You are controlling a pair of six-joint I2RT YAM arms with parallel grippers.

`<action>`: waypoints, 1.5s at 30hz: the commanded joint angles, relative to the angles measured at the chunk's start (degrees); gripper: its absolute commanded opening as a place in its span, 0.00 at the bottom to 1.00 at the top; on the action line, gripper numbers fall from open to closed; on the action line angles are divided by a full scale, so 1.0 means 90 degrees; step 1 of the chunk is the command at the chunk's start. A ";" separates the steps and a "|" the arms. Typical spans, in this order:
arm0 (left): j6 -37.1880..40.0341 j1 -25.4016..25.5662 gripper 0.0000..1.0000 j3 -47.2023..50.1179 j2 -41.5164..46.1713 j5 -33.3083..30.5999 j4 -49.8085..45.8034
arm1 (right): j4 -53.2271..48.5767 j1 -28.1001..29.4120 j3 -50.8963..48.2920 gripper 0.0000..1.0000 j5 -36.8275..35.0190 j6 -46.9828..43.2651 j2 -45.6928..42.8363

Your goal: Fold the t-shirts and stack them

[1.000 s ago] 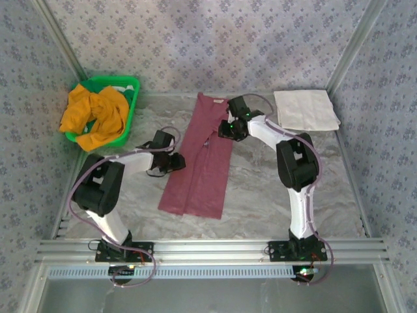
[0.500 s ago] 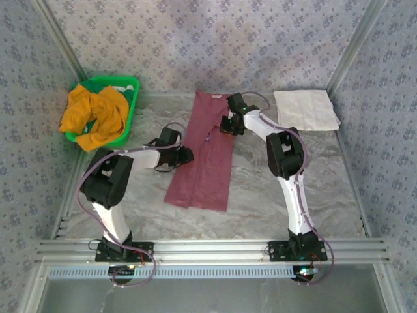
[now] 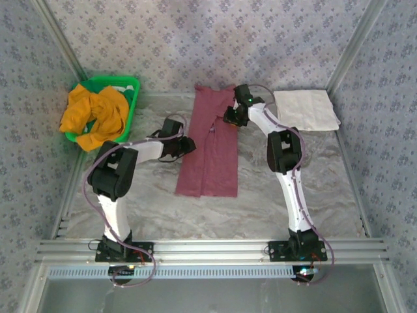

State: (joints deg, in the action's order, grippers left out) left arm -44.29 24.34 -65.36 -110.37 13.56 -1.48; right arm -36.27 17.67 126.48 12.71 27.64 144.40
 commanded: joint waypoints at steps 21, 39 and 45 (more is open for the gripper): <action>0.0931 -0.0737 0.56 0.3495 0.4240 0.1131 -0.0660 | 0.3280 0.1058 -0.9346 0.55 -0.0038 -0.0336 -0.7617; 0.0786 0.0388 0.53 0.3710 0.3817 0.0455 -0.0778 | 0.4030 0.1074 -1.0127 0.52 -0.0213 0.0188 -0.7618; 0.0858 0.0421 0.53 0.3714 0.3835 0.0184 -0.1073 | 0.4208 0.1083 -1.0224 0.52 -0.0245 0.0260 -0.7538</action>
State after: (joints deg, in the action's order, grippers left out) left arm -36.88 27.88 -32.12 -75.81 16.84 -9.45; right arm 0.32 27.38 35.38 11.53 29.15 75.77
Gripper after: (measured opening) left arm 0.535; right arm 0.522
